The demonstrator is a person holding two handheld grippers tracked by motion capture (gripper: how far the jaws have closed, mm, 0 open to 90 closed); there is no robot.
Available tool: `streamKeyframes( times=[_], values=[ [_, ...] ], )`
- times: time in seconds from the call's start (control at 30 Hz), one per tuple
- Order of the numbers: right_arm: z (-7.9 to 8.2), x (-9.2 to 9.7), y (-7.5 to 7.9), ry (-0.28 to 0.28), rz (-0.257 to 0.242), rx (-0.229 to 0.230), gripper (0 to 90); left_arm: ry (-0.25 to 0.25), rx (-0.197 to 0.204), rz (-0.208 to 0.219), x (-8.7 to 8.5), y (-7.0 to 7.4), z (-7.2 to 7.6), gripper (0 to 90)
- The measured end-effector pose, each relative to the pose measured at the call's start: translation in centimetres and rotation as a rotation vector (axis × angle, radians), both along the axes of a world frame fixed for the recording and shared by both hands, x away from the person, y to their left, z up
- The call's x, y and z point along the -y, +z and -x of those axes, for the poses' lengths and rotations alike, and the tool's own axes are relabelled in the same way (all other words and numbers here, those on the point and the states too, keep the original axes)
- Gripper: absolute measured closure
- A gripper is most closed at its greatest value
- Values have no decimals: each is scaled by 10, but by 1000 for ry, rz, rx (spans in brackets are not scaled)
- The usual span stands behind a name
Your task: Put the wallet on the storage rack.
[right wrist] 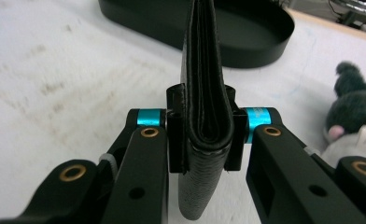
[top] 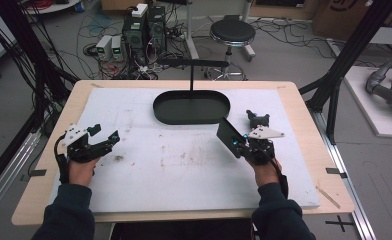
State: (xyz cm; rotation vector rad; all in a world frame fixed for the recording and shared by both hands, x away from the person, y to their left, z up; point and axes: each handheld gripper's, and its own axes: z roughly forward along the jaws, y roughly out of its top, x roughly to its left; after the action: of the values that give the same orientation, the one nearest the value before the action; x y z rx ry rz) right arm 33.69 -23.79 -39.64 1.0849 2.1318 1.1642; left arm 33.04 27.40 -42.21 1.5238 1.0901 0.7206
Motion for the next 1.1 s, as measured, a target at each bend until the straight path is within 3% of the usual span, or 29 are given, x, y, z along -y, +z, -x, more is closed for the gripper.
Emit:
streamKeyframes(
  times=[0.13,0.23,0.27,0.37,0.4,0.57,0.6,0.63,0.67,0.7,0.9,1.1],
  values=[
    [-9,-3,15,46,2,34,770,0,3,3,1,0,0,236],
    [-13,-6,22,50,1,45,770,-3,7,3,1,0,-1,236],
    [-23,-13,31,53,9,70,770,-3,9,2,1,0,-1,237],
    [-33,-19,34,51,16,83,770,-7,10,0,1,0,-2,238],
    [-45,-28,36,43,23,79,770,-8,11,0,1,0,-2,238],
    [-78,-56,37,46,34,76,770,-11,11,-4,2,1,-4,238],
    [-78,-56,37,46,34,76,770,-12,12,-5,2,0,-4,238],
    [-92,-66,36,41,37,69,770,-16,9,-6,1,0,-5,238],
    [-92,-66,36,41,37,69,770,-16,9,-6,1,0,-5,238],
    [-107,-77,34,33,58,66,770,-14,12,-5,1,0,-4,238],
    [-135,-99,27,-3,43,57,769,-12,12,-3,-1,0,-5,238],
    [-152,-112,12,-7,-13,-9,769,-13,10,-4,-2,0,-4,238]
  ],
)
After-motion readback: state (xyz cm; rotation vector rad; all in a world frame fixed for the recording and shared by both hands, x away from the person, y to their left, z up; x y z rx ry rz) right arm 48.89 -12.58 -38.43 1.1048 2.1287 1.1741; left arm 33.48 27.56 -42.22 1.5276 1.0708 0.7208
